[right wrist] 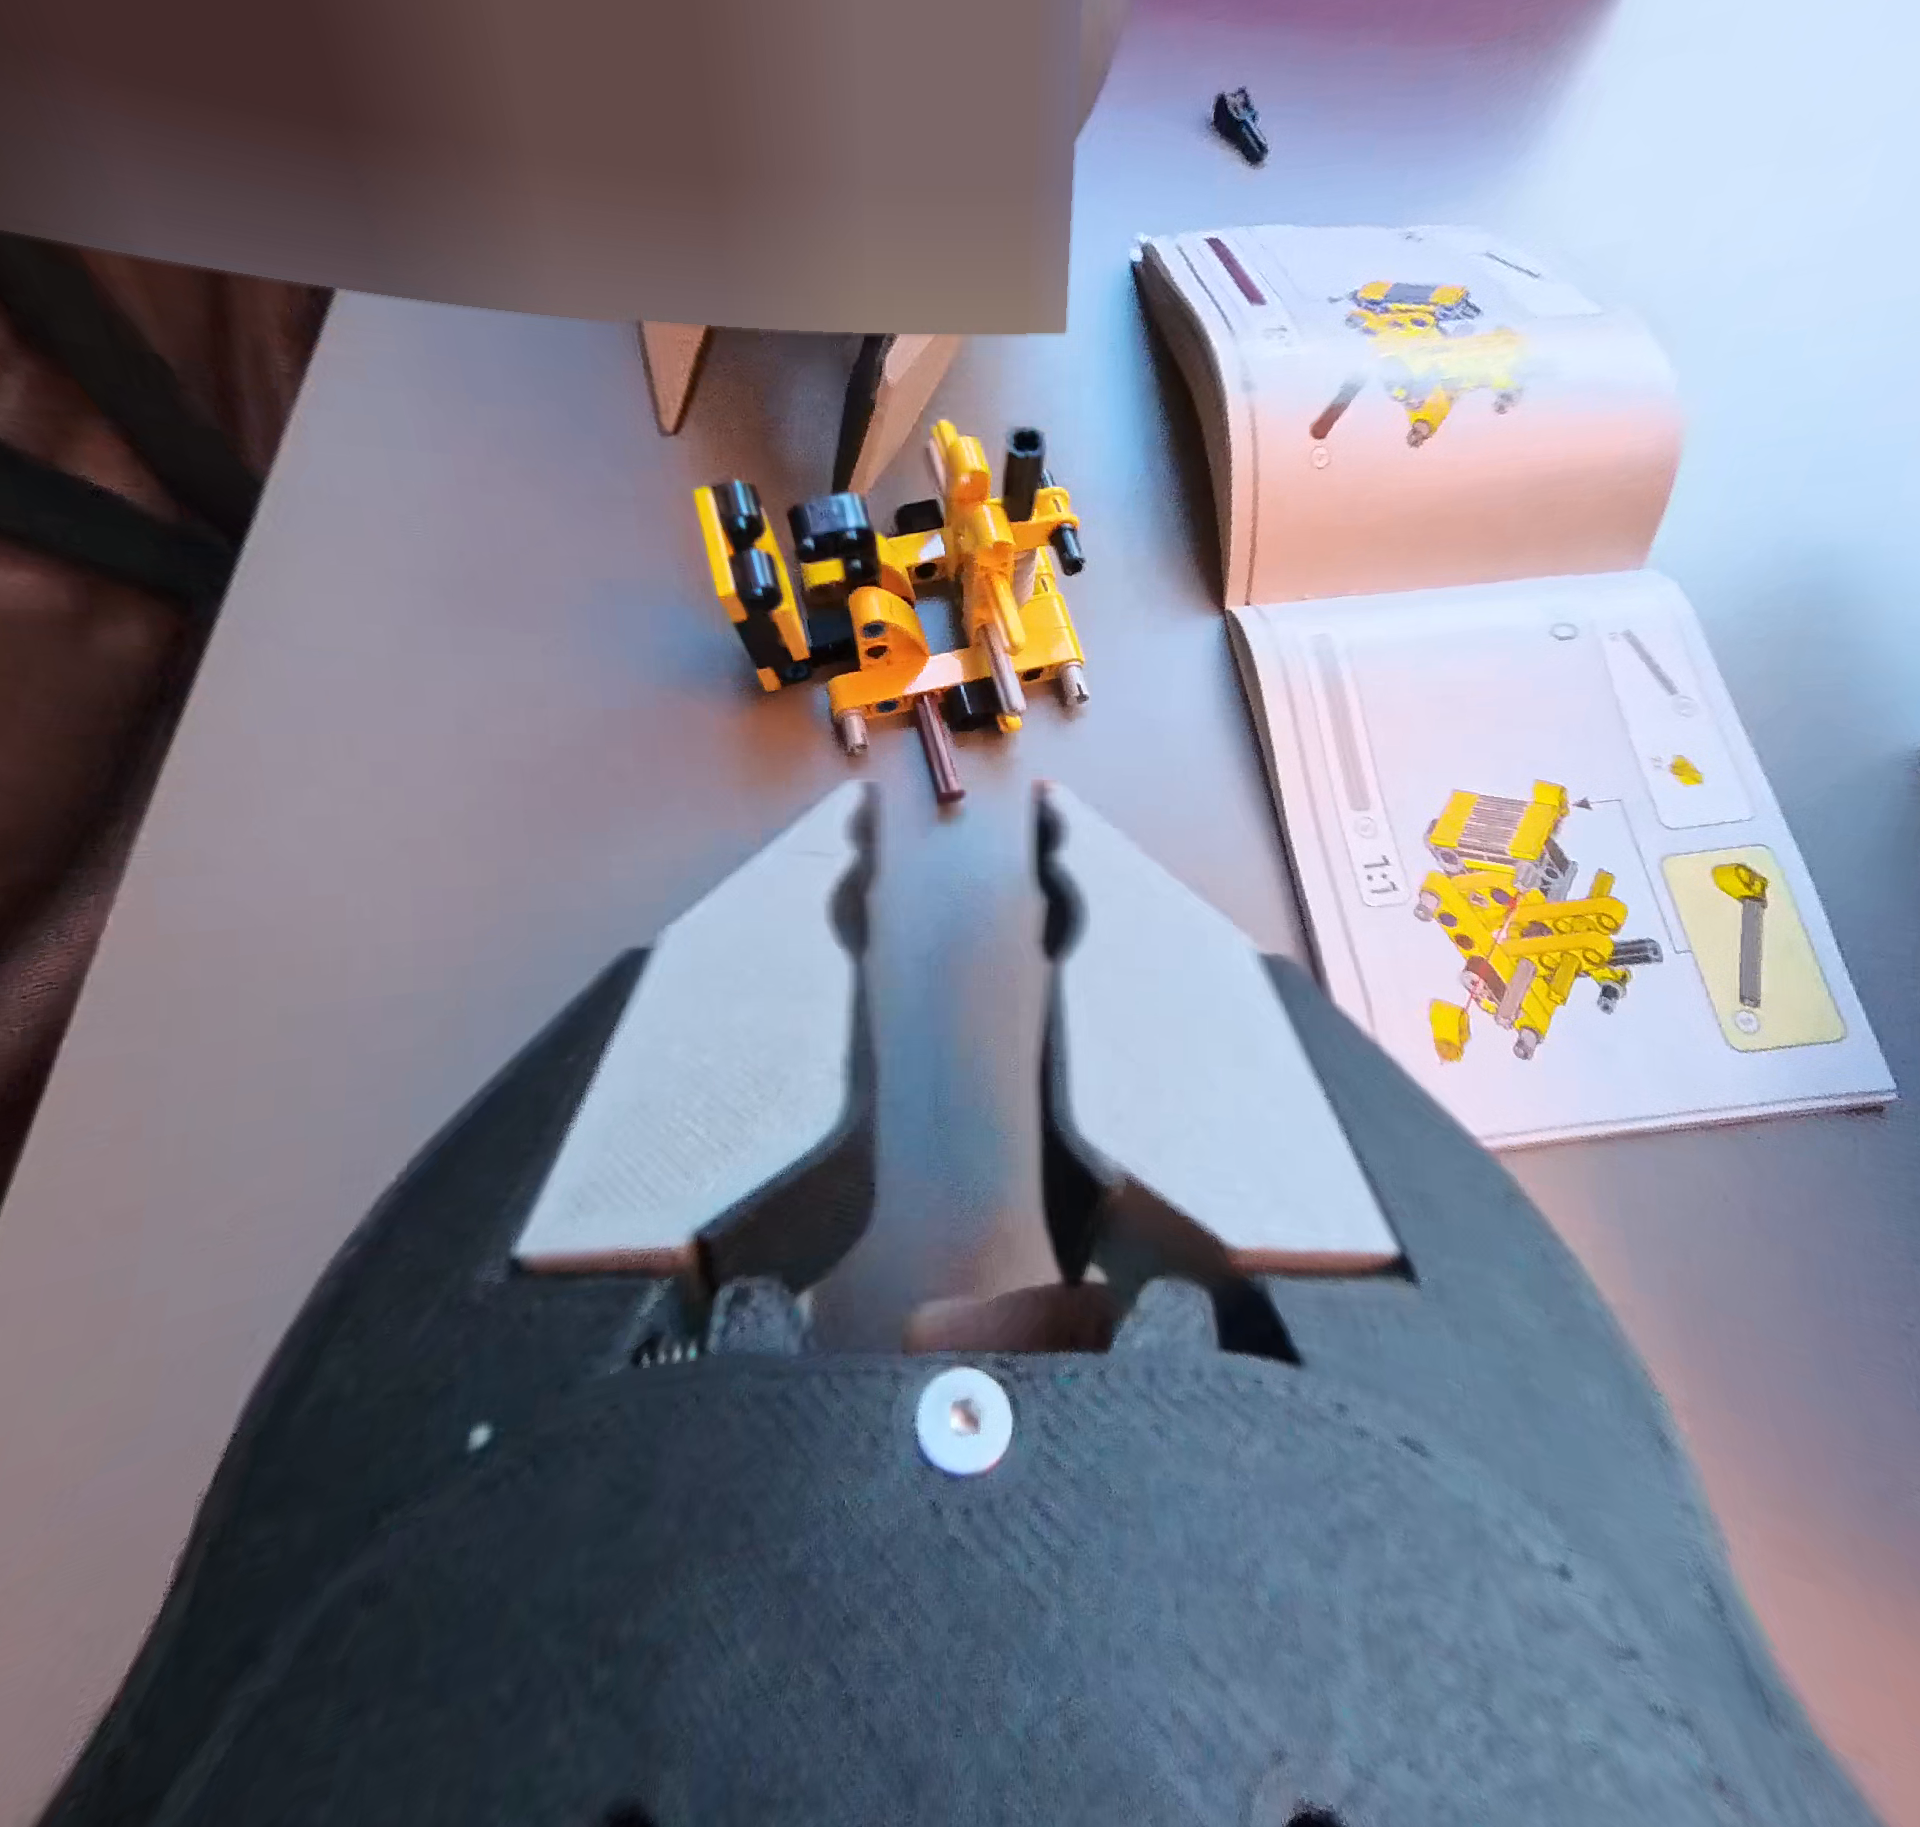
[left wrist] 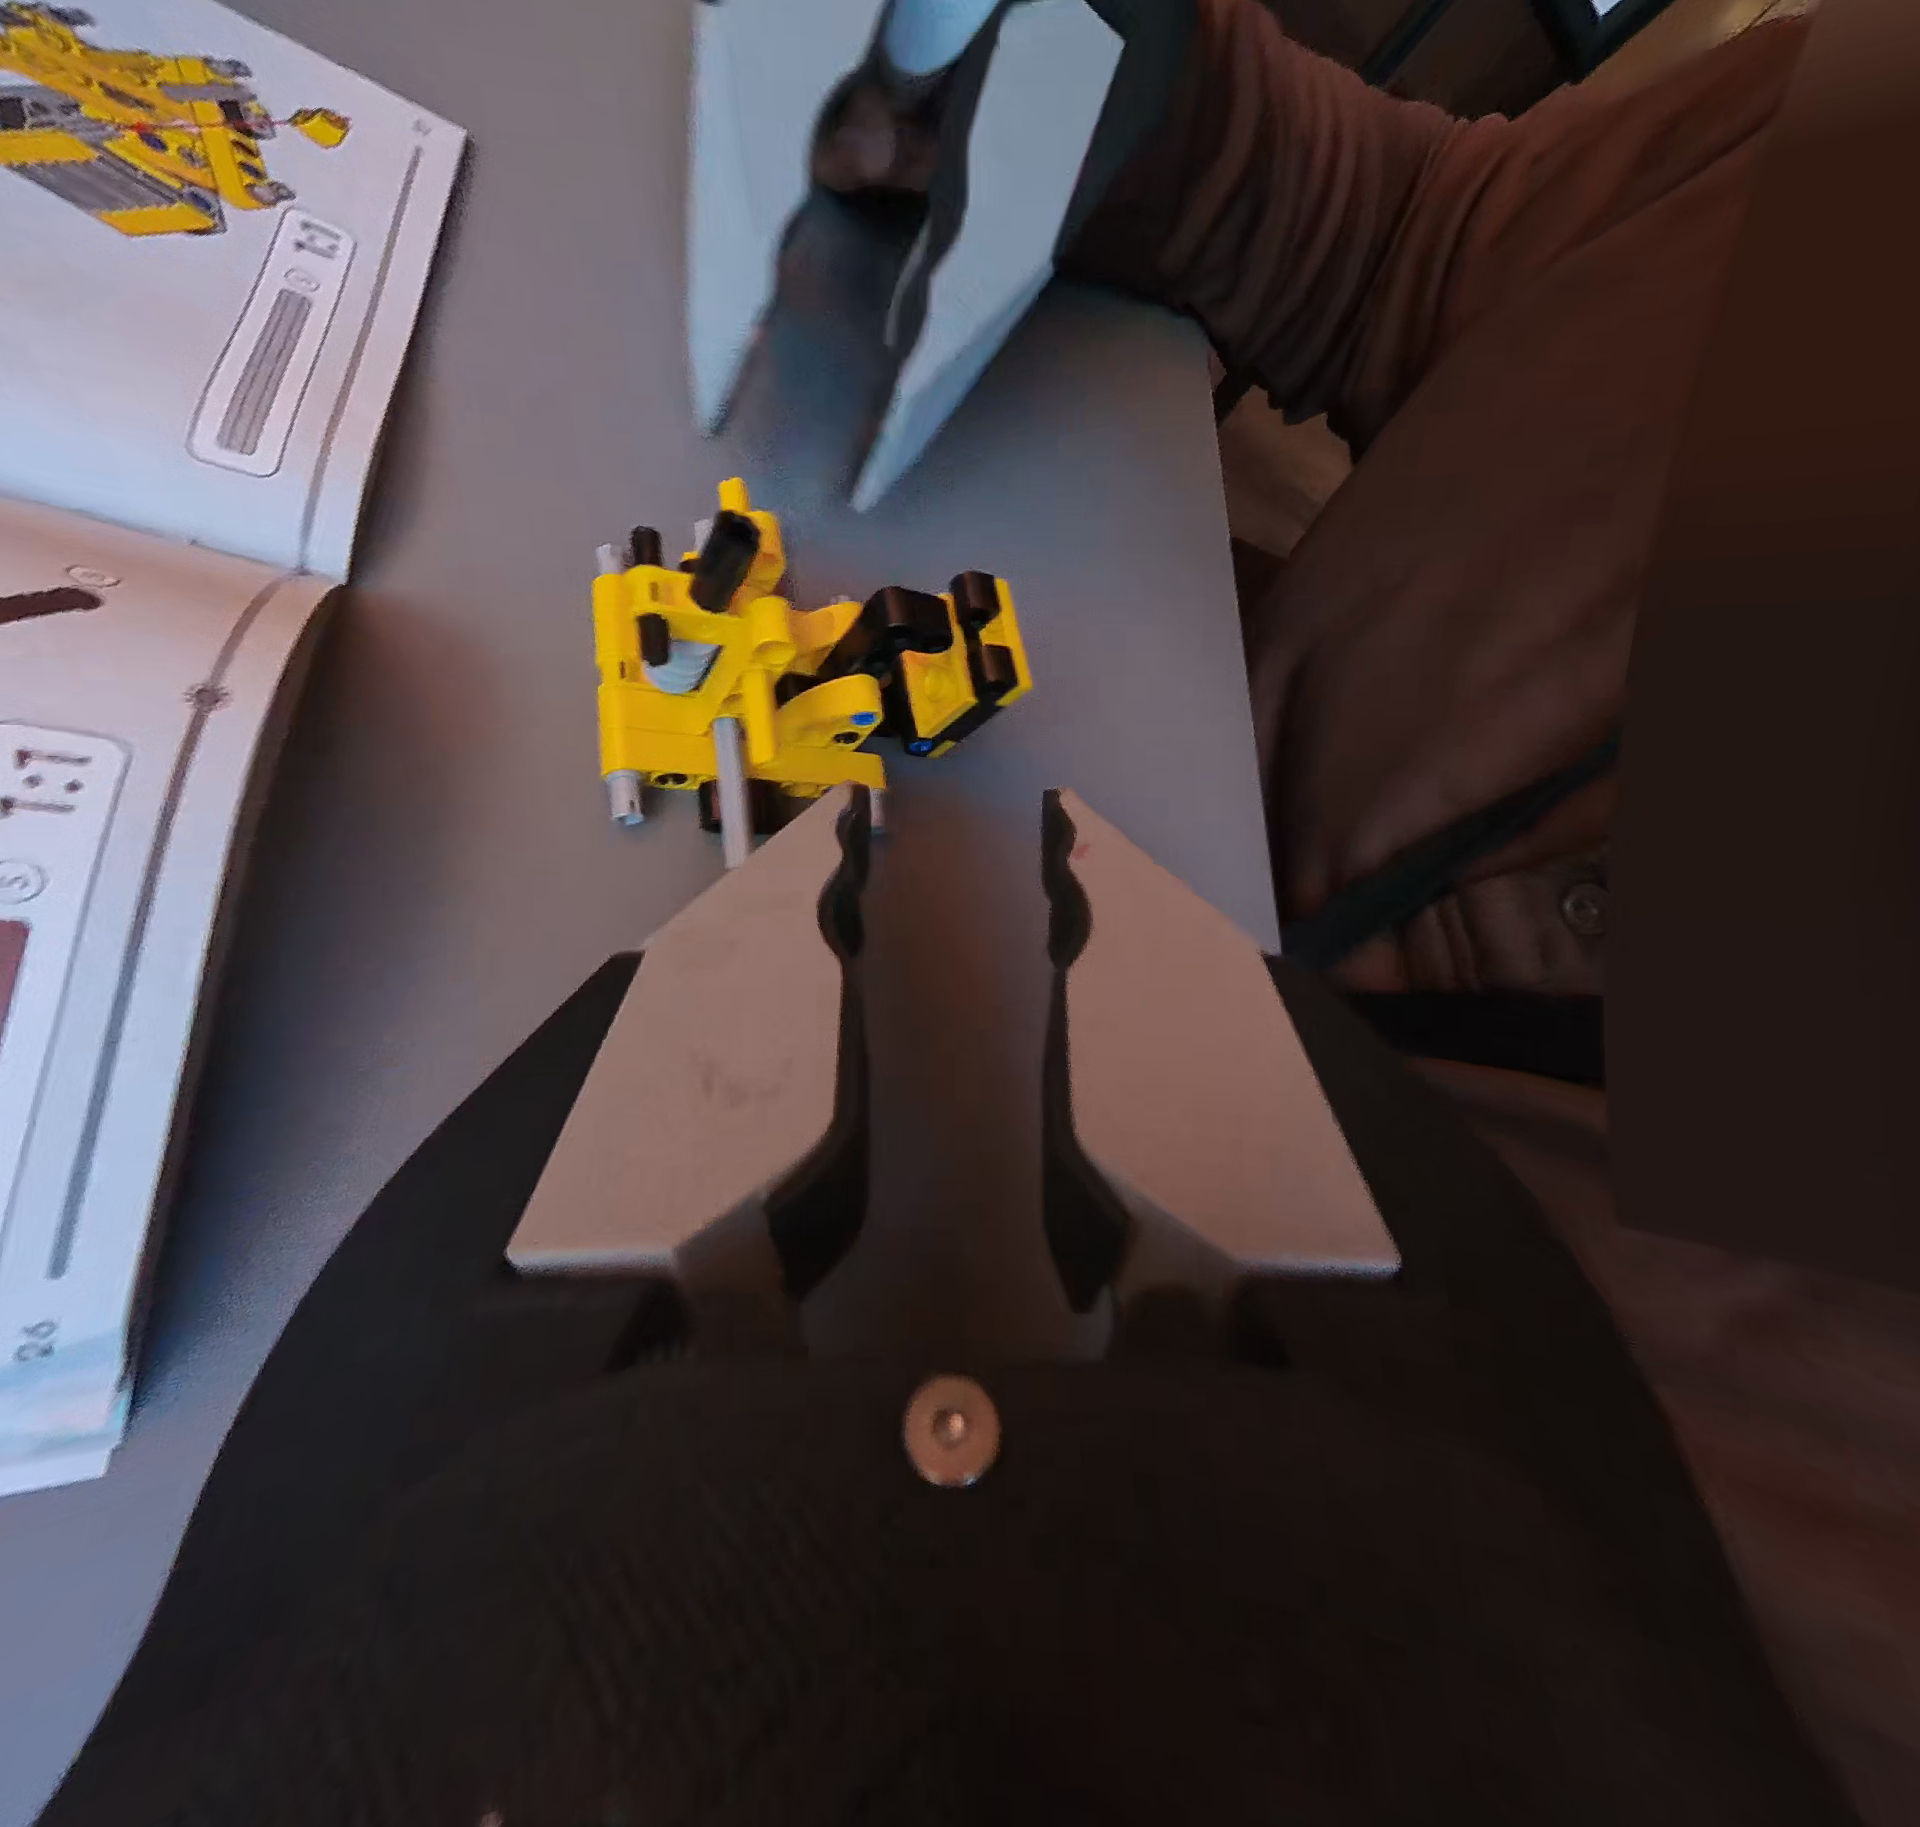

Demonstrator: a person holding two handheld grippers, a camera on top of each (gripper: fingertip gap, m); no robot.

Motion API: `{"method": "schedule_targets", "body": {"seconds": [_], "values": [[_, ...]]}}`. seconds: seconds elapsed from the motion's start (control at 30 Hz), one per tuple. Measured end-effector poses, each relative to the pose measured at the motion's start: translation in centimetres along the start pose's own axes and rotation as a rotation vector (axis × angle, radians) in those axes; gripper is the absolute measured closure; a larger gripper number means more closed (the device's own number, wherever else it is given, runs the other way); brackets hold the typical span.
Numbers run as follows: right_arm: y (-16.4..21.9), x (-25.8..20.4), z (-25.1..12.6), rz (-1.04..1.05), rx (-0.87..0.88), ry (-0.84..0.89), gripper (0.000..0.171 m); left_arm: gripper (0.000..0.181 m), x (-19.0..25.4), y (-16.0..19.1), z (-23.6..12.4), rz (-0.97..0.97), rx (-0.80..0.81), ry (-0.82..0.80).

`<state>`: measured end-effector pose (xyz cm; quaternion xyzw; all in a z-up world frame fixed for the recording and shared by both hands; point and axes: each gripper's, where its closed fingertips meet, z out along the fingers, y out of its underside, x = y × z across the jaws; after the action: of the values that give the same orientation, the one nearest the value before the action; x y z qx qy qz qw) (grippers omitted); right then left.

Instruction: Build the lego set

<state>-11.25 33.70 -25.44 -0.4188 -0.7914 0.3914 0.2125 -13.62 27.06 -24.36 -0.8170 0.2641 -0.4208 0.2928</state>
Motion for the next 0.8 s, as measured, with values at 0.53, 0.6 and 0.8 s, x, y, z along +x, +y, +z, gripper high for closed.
{"method": "schedule_targets", "body": {"seconds": [0.53, 0.6, 0.8], "values": [[0.5, -0.5, 1.7, -0.104, -0.094, 0.057, 0.169, 0.173, 0.1, -1.0, 2.8, 0.185, 0.018, -0.318], [0.6, -0.6, 1.6, -0.102, -0.093, 0.044, 0.17, 0.173, 0.3, -1.1, 2.7, 0.188, 0.032, -0.313], [0.9, -0.6, 1.1, -0.111, -0.096, 0.047, 0.17, 0.174, 0.2, -0.7, 2.1, 0.17, 0.037, -0.332]]}}
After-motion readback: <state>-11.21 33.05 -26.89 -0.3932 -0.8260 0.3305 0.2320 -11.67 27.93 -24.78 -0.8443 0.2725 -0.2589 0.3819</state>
